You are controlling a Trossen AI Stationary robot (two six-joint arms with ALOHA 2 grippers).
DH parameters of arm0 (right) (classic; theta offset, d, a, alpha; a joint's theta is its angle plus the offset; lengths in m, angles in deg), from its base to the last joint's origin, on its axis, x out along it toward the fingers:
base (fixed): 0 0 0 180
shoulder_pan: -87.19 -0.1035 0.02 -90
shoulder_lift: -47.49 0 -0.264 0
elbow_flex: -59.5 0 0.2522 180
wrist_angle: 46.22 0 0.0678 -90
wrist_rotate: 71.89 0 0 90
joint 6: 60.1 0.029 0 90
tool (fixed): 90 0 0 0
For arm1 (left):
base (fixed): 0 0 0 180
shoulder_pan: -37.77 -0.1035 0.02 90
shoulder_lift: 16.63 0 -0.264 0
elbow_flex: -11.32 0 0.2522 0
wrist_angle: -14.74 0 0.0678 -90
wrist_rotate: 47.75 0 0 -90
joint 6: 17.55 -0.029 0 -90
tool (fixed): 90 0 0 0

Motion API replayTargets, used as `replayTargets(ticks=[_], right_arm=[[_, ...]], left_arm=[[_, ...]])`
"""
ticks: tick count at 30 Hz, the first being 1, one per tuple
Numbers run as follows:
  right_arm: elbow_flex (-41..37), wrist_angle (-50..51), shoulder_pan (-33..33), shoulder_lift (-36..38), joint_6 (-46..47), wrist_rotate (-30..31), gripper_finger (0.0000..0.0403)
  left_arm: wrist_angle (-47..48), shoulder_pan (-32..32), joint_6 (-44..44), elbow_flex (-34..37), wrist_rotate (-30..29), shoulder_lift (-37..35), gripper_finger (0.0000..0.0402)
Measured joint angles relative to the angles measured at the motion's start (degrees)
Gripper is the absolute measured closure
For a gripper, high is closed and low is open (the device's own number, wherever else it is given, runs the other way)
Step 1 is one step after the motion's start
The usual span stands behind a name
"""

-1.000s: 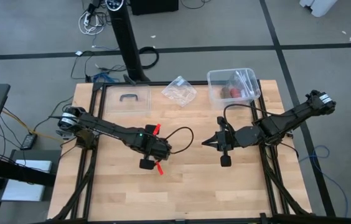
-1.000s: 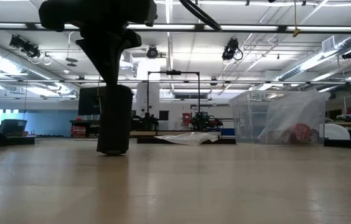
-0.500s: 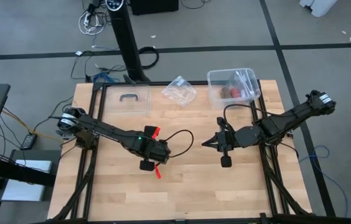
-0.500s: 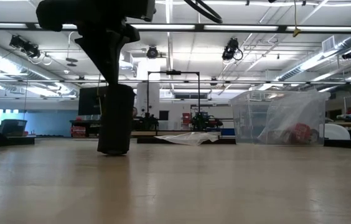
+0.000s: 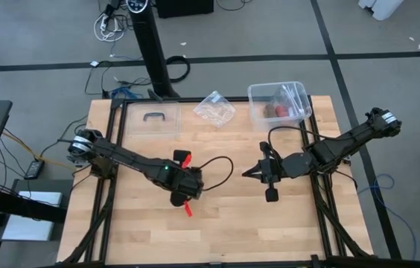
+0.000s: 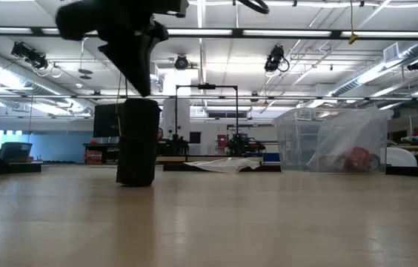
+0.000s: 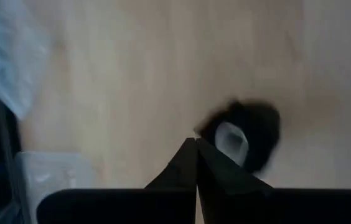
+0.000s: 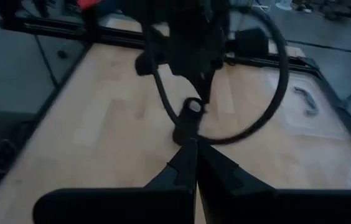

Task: Roll bandage
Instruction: Prepare the transparent zip bag

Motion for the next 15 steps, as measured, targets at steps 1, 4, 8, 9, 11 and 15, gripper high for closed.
replayTargets(ticks=[1,4,8,9,11,15], right_arm=[[0.0,0.55,0.3,0.0,0.22,0.99,0.0392],[-1.28,0.77,2.66,0.0,1.61,3.98,0.0392],[-5.06,-0.06,8.48,-0.02,2.94,1.19,0.0391],[-6.21,-0.91,10.35,-0.04,2.96,-0.43,0.039],[-8.77,-4.33,14.6,-0.07,2.42,-3.51,0.0387],[-13.08,-13.79,21.69,-2.14,-3.18,-4.83,0.0371]], left_arm=[[-1.92,-0.2,-0.11,0.09,-1.05,-0.31,0.0397],[-9.57,-1.38,-2.34,0.97,-1.28,-2.0,0.0398],[-17.86,-3.39,-7.32,2.43,-1.07,-3.91,0.0398],[-20.02,-3.91,-8.32,2.94,-1.0,-4.61,0.0398],[-24.66,-5.25,-10.3,4.53,-0.26,-6.38,0.0398],[-37.93,-7.35,-14.28,10.73,5.74,-10.07,0.0398]])
